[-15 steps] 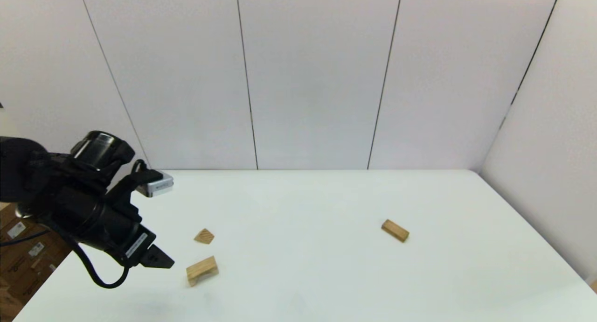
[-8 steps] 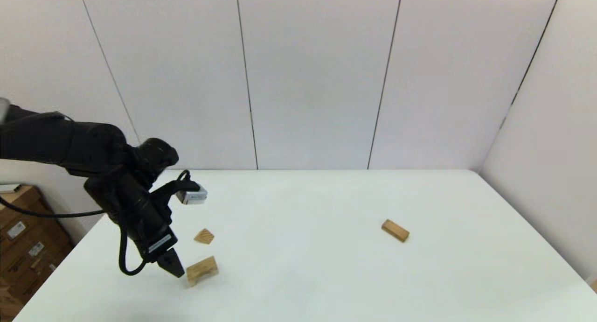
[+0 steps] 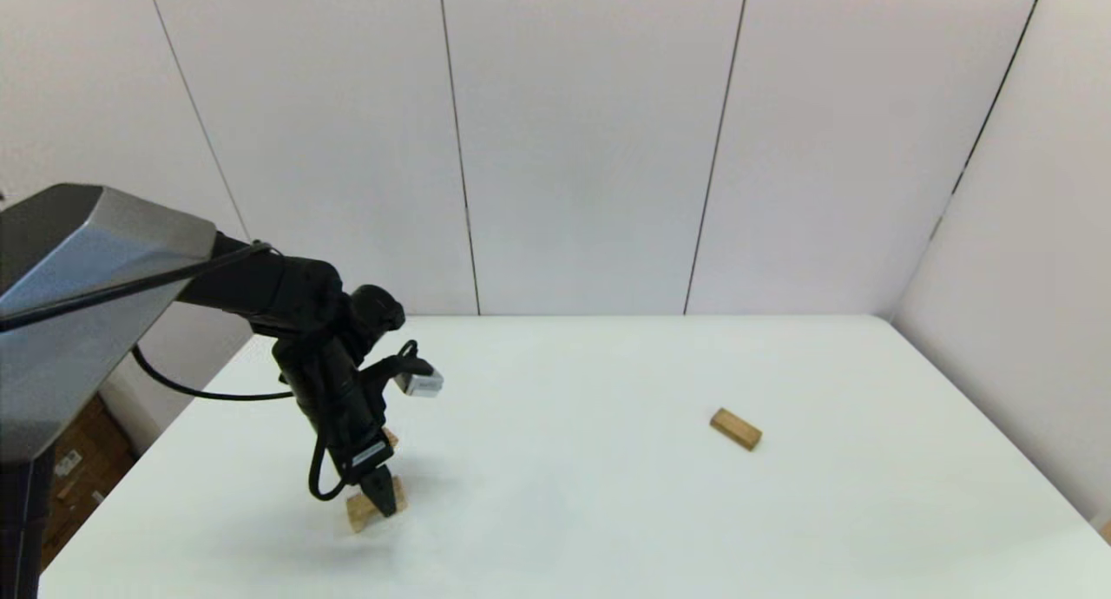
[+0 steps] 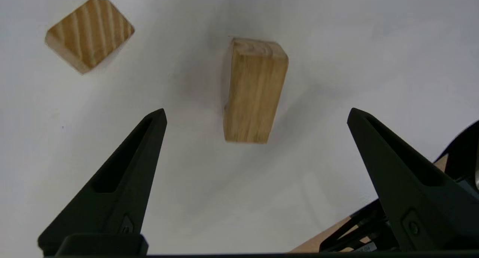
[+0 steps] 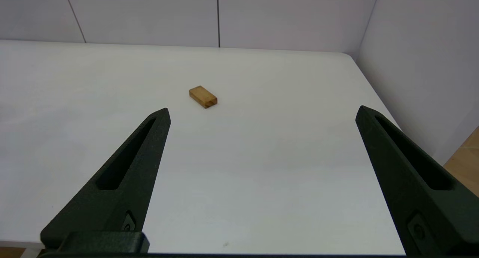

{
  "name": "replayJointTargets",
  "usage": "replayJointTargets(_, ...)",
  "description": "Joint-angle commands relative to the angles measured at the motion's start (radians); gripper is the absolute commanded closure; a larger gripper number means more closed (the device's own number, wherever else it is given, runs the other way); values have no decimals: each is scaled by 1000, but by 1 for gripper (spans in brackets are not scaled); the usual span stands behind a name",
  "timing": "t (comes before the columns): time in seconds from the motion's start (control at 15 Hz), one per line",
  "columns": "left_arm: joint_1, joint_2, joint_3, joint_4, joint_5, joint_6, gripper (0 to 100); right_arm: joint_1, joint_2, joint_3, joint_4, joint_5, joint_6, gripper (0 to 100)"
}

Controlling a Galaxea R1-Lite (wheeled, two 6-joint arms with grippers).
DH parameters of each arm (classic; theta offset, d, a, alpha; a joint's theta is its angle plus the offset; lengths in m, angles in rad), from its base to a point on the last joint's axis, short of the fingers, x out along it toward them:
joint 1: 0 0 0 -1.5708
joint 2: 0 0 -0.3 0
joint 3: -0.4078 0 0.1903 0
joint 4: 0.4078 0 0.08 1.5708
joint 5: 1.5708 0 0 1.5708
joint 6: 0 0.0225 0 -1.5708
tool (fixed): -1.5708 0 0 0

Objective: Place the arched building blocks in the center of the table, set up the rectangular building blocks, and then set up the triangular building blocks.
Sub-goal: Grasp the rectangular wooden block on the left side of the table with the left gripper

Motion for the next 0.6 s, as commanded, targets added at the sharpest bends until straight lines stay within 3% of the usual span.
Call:
replayJointTargets(0.07, -2, 45, -7, 9, 9, 6, 0, -1, 0, 0, 0, 0, 0, 0)
replayJointTargets(0.6, 1, 66, -7, 35, 50, 9, 0, -1, 0, 0, 0, 0, 0, 0)
